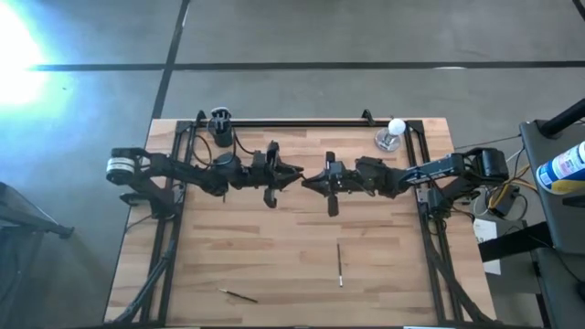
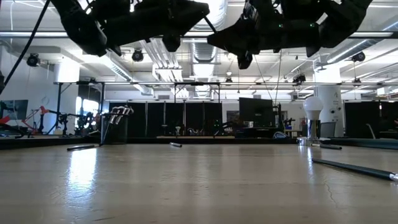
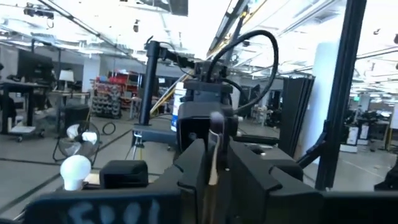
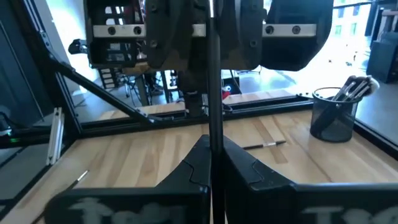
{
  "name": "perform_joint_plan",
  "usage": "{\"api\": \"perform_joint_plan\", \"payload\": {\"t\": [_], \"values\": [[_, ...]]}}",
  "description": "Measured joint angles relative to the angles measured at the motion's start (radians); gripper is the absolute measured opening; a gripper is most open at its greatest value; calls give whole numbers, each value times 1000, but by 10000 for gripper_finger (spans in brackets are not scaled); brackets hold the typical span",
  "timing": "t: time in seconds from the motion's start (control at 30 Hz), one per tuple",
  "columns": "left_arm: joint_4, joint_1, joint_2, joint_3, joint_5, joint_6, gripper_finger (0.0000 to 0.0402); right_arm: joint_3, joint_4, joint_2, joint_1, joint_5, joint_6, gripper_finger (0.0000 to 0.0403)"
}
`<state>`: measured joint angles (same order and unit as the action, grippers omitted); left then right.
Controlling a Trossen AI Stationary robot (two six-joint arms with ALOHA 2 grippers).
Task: Put items in baskets/containers
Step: Put the foundation brush into the pen holder
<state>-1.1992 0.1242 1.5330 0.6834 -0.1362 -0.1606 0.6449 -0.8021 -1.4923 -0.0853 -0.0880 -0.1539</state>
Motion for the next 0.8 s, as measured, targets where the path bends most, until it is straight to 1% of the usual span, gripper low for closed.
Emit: {"api": "perform_joint_plan", "payload": {"t": [0.1, 0.2, 0.27, 0.37, 0.43, 0.5, 0.57, 0.63, 0.7, 0.8], "values": [[12, 4, -1, 0, 5, 0, 16, -1, 6, 0, 0, 0, -4, 15], [42, 12, -16, 0, 8, -2, 12, -2, 9, 0, -1, 3, 2, 37], [93, 19, -47, 0, 23, -1, 10, -2, 27, 0, -1, 15, 4, 55], [245, 41, -132, 0, 81, 6, 10, -5, 59, 0, -2, 57, 6, 82], [391, 65, -209, 0, 125, 15, 10, -10, 71, 0, -3, 84, 11, 97], [542, 102, -291, -1, 202, 37, 10, -17, 94, 0, -3, 79, 27, 105], [685, 151, -375, 0, 283, 37, 9, -22, 99, 0, 1, 64, 31, 105], [802, 209, -453, 0, 330, 30, 9, -28, 96, 0, 2, 54, 36, 98], [912, 276, -516, 0, 367, 28, 9, -35, 97, 0, -1, 62, 46, 83], [1059, 398, -582, 10, 457, 21, 9, -42, 95, 0, -1, 64, 53, 56]]}}
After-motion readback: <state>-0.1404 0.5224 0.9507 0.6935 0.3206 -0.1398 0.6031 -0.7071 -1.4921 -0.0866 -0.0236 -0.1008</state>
